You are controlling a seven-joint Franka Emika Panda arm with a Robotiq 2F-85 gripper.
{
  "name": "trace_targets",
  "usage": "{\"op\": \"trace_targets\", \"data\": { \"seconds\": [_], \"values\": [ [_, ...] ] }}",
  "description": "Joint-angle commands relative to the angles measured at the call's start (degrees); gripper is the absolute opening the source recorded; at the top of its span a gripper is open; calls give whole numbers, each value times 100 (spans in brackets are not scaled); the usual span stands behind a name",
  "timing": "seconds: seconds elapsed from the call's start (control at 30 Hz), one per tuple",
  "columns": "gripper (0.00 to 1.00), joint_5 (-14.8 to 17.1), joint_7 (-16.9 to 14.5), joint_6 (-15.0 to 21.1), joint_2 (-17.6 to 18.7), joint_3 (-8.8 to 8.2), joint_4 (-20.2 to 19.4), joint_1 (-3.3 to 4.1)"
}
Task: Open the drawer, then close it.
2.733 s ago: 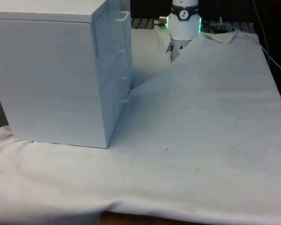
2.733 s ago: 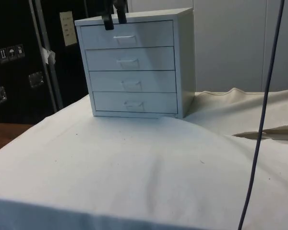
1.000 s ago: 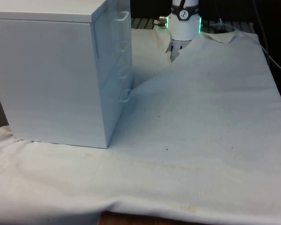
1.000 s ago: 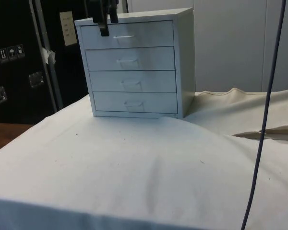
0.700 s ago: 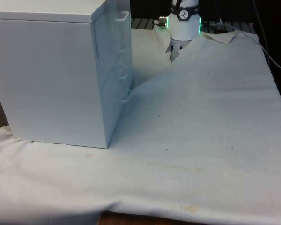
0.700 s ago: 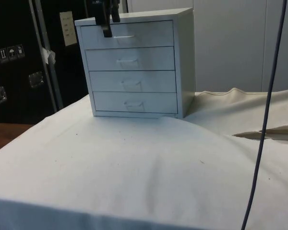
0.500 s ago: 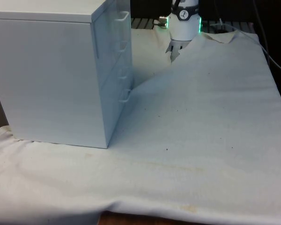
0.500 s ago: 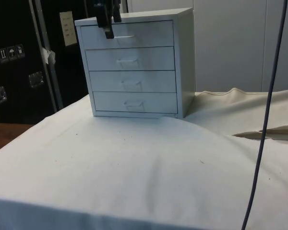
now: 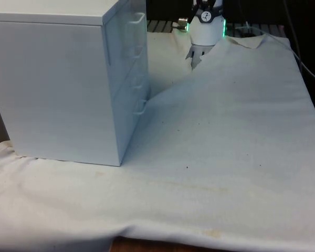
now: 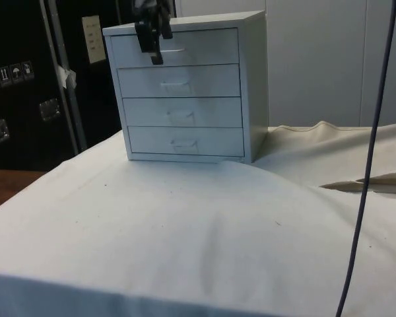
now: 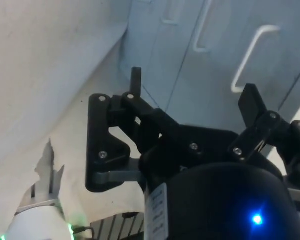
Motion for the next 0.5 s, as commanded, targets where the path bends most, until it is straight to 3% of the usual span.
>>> {"op": "trace_targets", "data": {
  "seconds": [0.0,0.47],
  "values": [
    [100,-11,34,17,29,-6,-11,0],
    [100,-172,441,258,521,-143,23,-46]
  ]
}}
